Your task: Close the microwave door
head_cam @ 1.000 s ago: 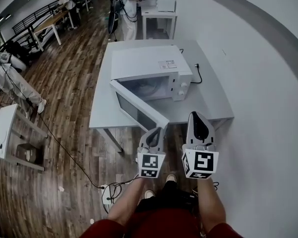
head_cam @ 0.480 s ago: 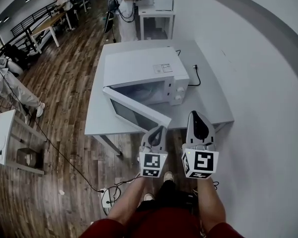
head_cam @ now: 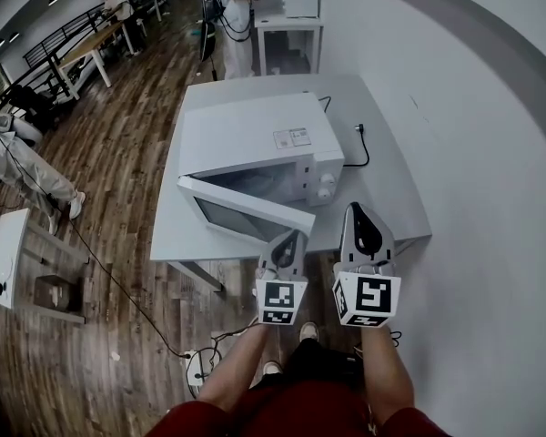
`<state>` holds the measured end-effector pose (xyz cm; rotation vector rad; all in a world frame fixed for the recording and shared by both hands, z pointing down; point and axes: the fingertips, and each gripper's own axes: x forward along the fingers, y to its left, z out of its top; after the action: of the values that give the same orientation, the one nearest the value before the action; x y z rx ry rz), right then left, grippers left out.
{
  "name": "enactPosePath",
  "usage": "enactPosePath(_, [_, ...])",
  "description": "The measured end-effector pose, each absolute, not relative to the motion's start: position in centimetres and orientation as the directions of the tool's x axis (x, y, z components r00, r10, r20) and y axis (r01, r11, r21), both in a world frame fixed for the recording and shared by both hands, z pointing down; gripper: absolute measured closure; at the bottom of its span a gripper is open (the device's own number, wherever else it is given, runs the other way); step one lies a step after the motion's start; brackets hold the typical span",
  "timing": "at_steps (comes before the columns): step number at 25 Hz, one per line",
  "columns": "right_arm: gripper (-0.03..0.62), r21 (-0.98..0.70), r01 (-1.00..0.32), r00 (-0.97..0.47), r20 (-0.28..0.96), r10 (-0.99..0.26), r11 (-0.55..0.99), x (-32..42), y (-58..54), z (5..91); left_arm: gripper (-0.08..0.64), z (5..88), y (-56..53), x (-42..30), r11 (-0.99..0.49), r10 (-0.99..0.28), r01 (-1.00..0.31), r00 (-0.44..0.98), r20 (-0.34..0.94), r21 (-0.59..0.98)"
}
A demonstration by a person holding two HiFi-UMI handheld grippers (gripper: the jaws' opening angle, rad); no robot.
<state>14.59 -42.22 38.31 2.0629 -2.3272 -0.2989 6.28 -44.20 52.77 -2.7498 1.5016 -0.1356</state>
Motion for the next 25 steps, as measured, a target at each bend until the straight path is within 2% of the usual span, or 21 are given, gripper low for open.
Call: enactPosePath(25, [0.566,0.134,-0.974,-0.195,-0.099,-0.976,0.181,19.8,-52.3,38.8,0.534,52.1,-54.6,10.1,-0.456,-0.889,-0.889,0.452,0.079,-0.043])
